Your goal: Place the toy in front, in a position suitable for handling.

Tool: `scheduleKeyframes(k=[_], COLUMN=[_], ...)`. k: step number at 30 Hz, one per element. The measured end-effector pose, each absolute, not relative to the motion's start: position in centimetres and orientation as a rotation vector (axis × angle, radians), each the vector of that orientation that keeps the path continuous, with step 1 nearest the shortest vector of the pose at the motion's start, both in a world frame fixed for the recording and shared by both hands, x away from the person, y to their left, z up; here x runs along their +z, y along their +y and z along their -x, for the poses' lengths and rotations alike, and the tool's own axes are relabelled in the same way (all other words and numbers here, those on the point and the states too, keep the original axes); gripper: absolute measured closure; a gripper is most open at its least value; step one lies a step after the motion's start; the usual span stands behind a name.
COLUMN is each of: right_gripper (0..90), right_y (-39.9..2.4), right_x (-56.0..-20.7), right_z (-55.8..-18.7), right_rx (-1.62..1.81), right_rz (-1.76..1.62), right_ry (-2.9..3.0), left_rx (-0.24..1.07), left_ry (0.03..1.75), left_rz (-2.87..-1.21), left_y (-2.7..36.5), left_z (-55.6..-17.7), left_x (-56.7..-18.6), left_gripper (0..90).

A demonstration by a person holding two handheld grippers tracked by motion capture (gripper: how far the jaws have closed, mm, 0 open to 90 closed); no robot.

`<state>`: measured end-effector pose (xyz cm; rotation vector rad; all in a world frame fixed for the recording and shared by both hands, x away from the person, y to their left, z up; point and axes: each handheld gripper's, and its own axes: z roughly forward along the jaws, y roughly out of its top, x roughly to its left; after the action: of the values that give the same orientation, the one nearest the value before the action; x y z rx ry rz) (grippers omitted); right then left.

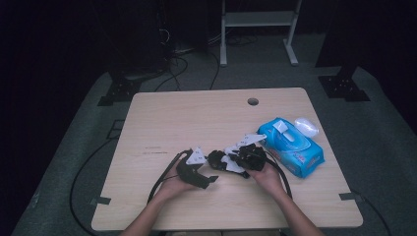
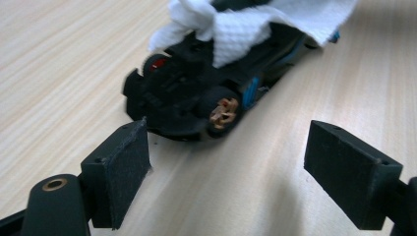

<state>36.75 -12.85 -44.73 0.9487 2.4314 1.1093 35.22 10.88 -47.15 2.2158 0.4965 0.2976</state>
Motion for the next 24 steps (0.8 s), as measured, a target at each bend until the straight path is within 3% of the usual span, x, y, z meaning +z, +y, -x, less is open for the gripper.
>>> scheduleKeyframes(k=[8, 14, 24], right_gripper=[79.3, 79.2, 78.5], right_y=[-13.2, -13.3, -13.6], right_x=[-44.9, -45.2, -45.4], right_z=[-36.4, -36.8, -37.2], right_rx=[1.162, 1.221, 1.244], right_rz=[-0.832, -0.789, -0.792], right_ry=[2.478, 2.501, 2.499], left_rx=[0.298, 0.207, 0.157], left_ry=[0.536, 0.489, 0.45], left_rz=[-2.193, -2.211, -2.296], left_y=[10.9, 10.0, 9.4], left_z=[-37.4, -38.9, -38.3], left_x=[-46.3, -46.2, -47.0], left_gripper=[10.3, 7.1, 8.3])
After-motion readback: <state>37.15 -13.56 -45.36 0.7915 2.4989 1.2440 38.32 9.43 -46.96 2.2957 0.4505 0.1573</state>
